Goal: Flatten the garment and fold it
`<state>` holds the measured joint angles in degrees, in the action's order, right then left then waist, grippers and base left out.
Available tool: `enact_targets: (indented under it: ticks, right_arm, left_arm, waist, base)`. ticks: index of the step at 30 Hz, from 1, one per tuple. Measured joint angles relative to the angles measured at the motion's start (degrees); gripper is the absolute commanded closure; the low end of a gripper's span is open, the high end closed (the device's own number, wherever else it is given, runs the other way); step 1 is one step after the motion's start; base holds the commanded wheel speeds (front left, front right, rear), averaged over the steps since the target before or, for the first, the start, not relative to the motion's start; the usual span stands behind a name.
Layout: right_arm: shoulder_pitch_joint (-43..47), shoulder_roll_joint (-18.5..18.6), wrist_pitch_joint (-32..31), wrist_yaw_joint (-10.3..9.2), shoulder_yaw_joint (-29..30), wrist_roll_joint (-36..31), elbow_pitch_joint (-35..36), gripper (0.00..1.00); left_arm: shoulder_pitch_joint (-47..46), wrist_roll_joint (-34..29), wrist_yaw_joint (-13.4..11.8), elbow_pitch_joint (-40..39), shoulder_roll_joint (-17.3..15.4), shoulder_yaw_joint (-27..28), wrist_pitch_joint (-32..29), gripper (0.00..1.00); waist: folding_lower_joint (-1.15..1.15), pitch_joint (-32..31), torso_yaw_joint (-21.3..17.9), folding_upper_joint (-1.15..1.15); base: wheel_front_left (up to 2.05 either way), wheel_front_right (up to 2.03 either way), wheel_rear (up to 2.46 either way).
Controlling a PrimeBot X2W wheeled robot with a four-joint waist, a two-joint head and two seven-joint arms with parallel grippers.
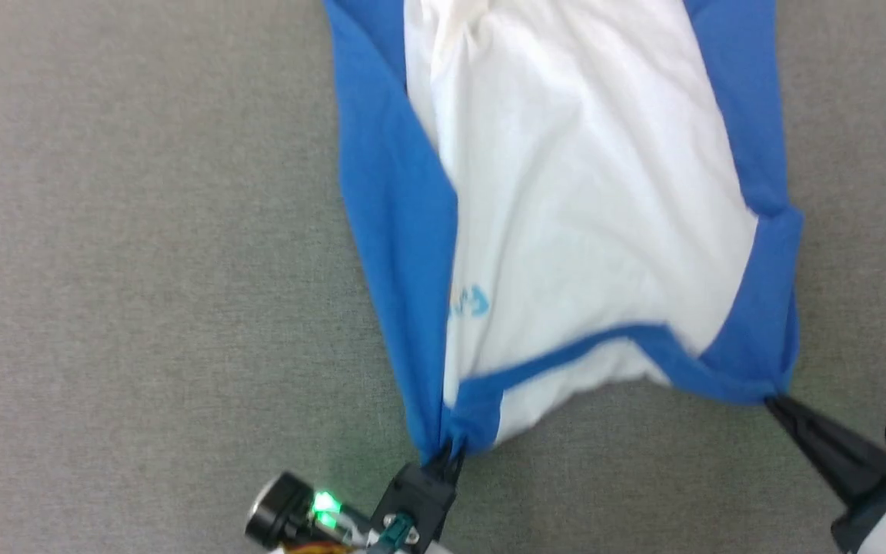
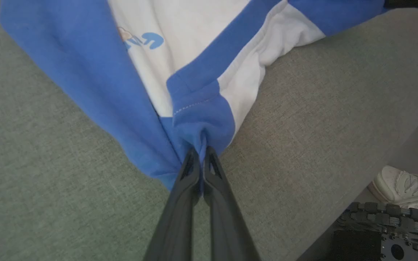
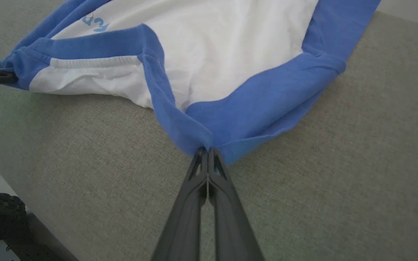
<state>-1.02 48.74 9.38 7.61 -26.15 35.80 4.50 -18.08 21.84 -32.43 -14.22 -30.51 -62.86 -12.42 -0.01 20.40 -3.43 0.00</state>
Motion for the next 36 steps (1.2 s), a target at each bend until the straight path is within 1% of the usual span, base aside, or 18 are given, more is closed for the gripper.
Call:
enact_targets:
  ticks: [7,12,19,23,27,31,33,34,35,36]
  right_arm:
    - [8.4,-3.6,-3.6,0.0,3.0,-2.1,0.6,1.0]
    - [12.3,-5.8,-4.9,0.0,3.5,-3.2,1.0,1.0]
    - [12.2,-8.1,-6.2,0.0,5.0,-5.0,0.9,1.0]
    - [11.4,-9.5,-7.0,0.0,4.8,-5.6,0.3,1.0]
    - [10.4,-10.7,-7.9,0.0,3.5,-5.7,-1.1,1.0]
    - [9.5,-11.7,-7.8,0.0,2.4,-5.9,-2.5,1.0]
    - [9.3,-12.0,-7.7,0.0,2.2,-5.8,-3.2,0.96]
    - [9.3,-12.1,-7.6,0.0,2.1,-5.8,-3.5,0.9]
    - [9.3,-12.1,-7.5,0.0,2.1,-5.8,-3.8,0.78]
    - [9.3,-12.1,-7.3,0.0,2.1,-5.8,-4.0,0.56]
  left_arm:
    - [6.4,7.1,2.0,0.6,-1.6,-0.2,0.4,1.0]
    - [8.2,8.7,2.6,1.5,-2.1,-0.1,2.3,1.0]
    - [8.1,8.7,4.3,5.3,-1.0,0.4,6.2,1.0]
    - [7.2,9.5,6.4,8.1,0.2,0.5,7.0,1.0]
    - [6.8,10.5,8.0,11.3,0.8,0.7,8.1,1.0]
    - [6.8,11.2,8.3,13.8,1.6,1.4,10.0,1.0]
    - [6.9,11.5,8.2,14.4,2.1,1.8,11.2,1.0]
    - [6.9,11.5,8.1,14.6,2.4,2.0,11.9,0.97]
    - [7.1,11.5,7.9,14.8,2.8,2.3,12.5,0.7]
    - [7.2,11.5,7.4,14.9,3.1,2.6,13.5,0.26]
  waist:
    - [0.0,-4.3,0.3,0.0]
    - [0.0,-6.6,0.4,0.0]
    - [0.01,-8.9,0.2,0.0]
    - [0.01,-9.6,0.1,0.0]
    - [0.01,-10.2,0.3,0.0]
    - [0.01,-10.6,0.4,0.0]
    - [0.01,-10.5,0.5,0.0]
    - [0.01,-10.4,0.6,0.0]
    - [0.02,-10.3,0.7,0.0]
    - [0.01,-10.2,0.7,0.0]
  base:
    - [0.0,0.0,0.0]
    - [0.0,0.0,0.0]
    - [0.0,0.0,0.0]
    - [0.0,0.0,0.0]
    - [0.0,0.0,0.0]
    - [0.0,0.0,0.0]
    - [0.0,0.0,0.0]
    - [0.0,0.0,0.0]
    - [0.0,0.0,0.0]
    - [0.0,0.0,0.0]
